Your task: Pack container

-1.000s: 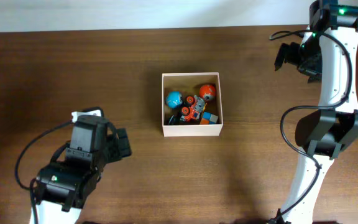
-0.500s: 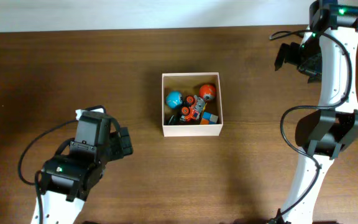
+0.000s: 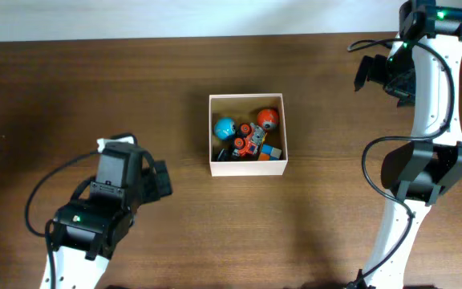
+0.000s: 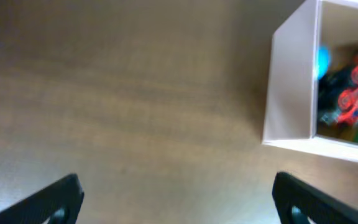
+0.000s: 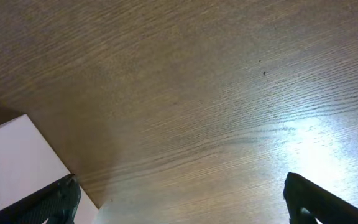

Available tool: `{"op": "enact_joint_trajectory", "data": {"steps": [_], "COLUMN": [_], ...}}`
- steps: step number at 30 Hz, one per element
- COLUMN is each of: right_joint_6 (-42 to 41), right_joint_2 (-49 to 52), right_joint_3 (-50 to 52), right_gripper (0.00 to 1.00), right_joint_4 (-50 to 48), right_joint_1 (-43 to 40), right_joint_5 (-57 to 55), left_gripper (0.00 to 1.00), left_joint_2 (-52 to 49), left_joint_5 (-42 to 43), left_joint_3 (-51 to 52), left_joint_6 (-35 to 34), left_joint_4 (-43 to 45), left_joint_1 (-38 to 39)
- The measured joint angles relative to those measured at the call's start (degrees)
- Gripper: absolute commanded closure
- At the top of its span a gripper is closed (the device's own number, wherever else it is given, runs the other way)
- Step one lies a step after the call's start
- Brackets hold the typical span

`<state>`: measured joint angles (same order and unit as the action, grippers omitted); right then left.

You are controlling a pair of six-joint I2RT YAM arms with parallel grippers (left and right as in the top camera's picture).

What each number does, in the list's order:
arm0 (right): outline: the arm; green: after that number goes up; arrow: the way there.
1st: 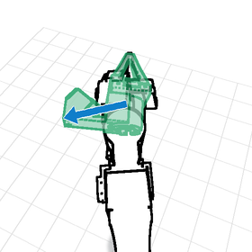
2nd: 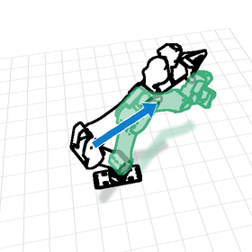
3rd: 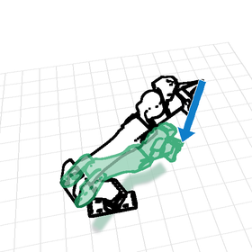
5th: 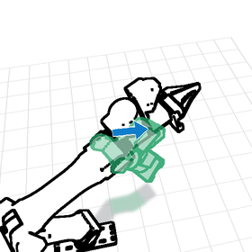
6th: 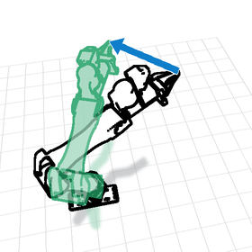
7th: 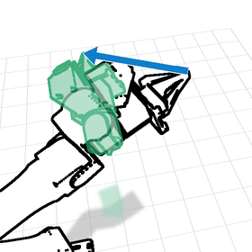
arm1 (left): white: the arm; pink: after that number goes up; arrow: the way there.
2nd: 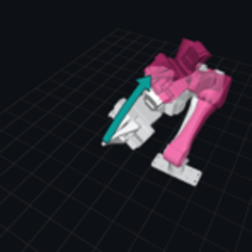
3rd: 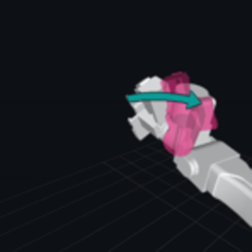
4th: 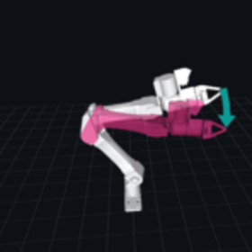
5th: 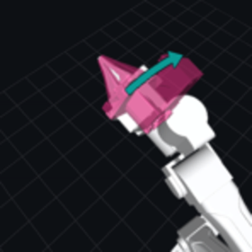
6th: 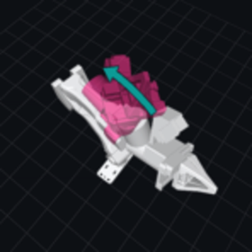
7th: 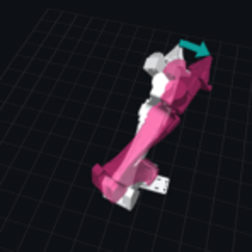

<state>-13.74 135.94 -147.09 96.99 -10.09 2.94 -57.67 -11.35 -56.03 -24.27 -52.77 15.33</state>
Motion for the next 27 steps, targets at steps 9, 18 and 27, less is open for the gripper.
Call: {"op": "enact_joint_trajectory", "data": {"steps": [9,18,27], "right_joint_6": [0.0,0.0,0.02], "right_joint_2": [0.0,0.0,0.0], "right_joint_3": [0.0,0.0,0.0], "right_gripper": [0.01,0.01,0.01], "right_joint_4": [-0.02,-0.02,0.0], "right_joint_1": [0.0,0.0,0.0], "right_joint_5": [0.0,-0.02,0.0], "left_gripper": [0.01,0.01,0.01], "left_joint_2": [6.32,19.78,35.5], "left_joint_5": [3.5,13.14,18.12], "left_joint_3": [13.75,34.8,42.77], "left_joint_6": [11.96,20.33,26.62], "left_joint_4": [36.87,58.62,59.45], "left_joint_1": [-3.82,-12.61,-16.83]}}
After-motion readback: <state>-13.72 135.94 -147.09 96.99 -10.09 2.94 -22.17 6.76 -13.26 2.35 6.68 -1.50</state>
